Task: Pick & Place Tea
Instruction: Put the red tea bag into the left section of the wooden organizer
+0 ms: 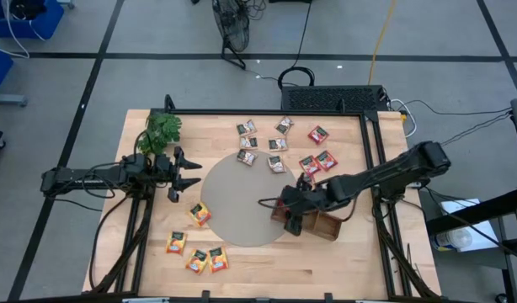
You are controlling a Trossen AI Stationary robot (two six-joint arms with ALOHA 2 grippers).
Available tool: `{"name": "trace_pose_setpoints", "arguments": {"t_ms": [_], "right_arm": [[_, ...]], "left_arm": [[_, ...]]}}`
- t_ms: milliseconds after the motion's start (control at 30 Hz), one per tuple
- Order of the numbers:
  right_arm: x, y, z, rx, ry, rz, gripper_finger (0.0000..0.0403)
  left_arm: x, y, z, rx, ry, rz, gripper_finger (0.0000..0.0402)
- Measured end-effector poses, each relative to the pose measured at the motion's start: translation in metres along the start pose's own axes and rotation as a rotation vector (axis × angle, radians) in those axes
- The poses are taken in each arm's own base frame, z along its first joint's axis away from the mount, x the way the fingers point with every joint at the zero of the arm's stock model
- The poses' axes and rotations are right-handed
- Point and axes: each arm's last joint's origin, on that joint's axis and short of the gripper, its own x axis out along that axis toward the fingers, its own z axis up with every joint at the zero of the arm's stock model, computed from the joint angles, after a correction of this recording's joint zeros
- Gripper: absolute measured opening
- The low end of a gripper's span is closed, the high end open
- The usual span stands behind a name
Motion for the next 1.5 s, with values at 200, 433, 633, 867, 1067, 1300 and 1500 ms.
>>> {"name": "trace_pose_setpoints", "arguments": {"t_ms": [200,433,633,867,1067,1300,1500], "right_arm": [[0.014,-0.003,-0.002,0.025,0.041,-0.039,0.0162],[0.016,-0.008,0.0,0.062,0.023,-0.083,0.0162],[0.026,-0.011,-0.004,0.054,0.038,-0.143,0.0162],[0.039,-0.01,-0.006,0.074,0.059,-0.134,0.015],[0.039,-0.005,-0.007,0.031,0.042,-0.115,0.009],[0.033,0.008,-0.013,-0.106,-0.036,-0.154,0.0008],[0.02,0.031,-0.025,-0.199,-0.207,-0.267,0.0001]], "left_arm": [[0.0,0.0,0.0,0.0,0.001,0.0,0.0214],[0.0,0.0,0.0,0.0,0.001,0.0,0.0214],[0.0,0.0,0.0,0.0,0.001,0.0,0.0214],[0.0,0.0,0.0,0.0,0.0,0.0,0.0214],[0.0,0.0,0.0,0.0,0.001,0.0,0.0214],[0.0,0.0,0.0,0.0,0.001,0.0,0.0214],[0.0,0.0,0.0,0.0,0.001,0.0,0.0214]]}}
